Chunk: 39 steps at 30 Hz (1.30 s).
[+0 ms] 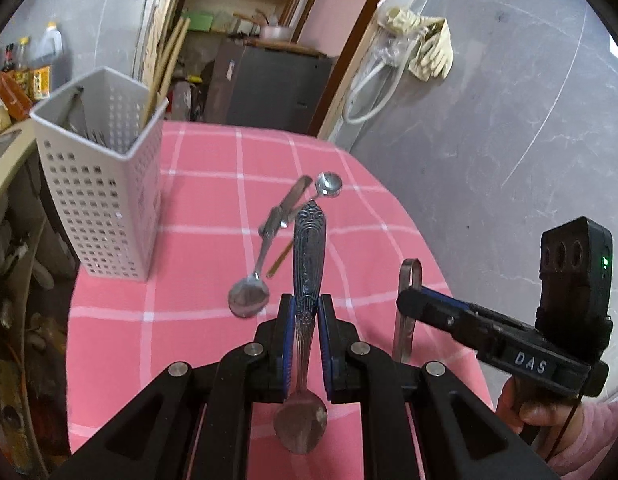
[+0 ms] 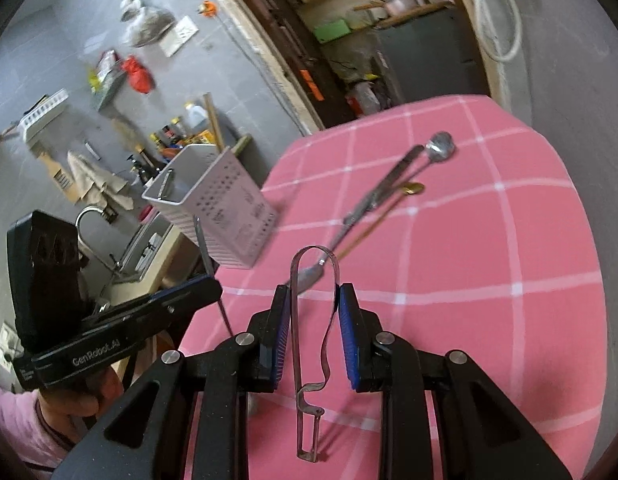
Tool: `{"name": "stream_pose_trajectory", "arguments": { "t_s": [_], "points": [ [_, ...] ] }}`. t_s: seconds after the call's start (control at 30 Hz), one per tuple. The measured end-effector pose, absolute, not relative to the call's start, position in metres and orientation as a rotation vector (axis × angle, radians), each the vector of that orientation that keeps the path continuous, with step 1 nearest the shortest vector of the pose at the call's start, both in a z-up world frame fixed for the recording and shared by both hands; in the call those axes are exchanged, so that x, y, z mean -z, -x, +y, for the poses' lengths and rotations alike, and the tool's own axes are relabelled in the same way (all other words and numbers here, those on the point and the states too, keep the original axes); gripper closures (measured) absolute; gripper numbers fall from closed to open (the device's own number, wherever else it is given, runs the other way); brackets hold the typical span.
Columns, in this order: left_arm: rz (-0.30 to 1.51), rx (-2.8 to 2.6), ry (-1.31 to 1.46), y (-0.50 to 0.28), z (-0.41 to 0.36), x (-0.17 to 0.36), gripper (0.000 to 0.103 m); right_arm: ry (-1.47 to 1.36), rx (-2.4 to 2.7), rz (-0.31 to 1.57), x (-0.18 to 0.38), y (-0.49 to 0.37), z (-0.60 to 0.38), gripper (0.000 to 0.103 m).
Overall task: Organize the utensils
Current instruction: 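Carry the spoon with left and the tongs with right over the white holder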
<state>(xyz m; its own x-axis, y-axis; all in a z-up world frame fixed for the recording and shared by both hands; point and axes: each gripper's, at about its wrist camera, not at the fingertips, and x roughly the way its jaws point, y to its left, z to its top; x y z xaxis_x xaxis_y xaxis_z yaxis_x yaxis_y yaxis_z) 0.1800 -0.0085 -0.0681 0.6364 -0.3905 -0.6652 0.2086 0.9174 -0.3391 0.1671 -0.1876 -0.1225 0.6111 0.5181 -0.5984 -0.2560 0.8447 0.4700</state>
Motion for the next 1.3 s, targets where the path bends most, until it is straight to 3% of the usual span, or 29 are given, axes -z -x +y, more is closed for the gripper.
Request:
{"name": "stream_pose_trajectory", "arguments": {
  "t_s": [0.2, 0.3, 0.87, 1.3],
  "points": [
    [0.754, 0.319, 0.220, -0.182, 0.002, 0.053, 0.092, -0.314, -0.463, 0.736, 0.102, -0.165, -0.179, 0.081],
    [0.726, 0.298, 0.221, -0.185, 0.007, 0.045, 0.101, -0.294, -0.468, 0.700, 0.087, -0.166, -0.177, 0.081],
    [0.682, 0.239, 0.230, -0.190, 0.028, 0.032, 0.101, -0.284, -0.506, 0.661, 0.066, -0.177, -0.165, 0.081],
    [0.566, 0.147, 0.159, -0.179, 0.063, -0.056, 0.101, -0.343, -0.589, 0.374, -0.015, -0.216, -0.157, 0.081]
  ]
}}
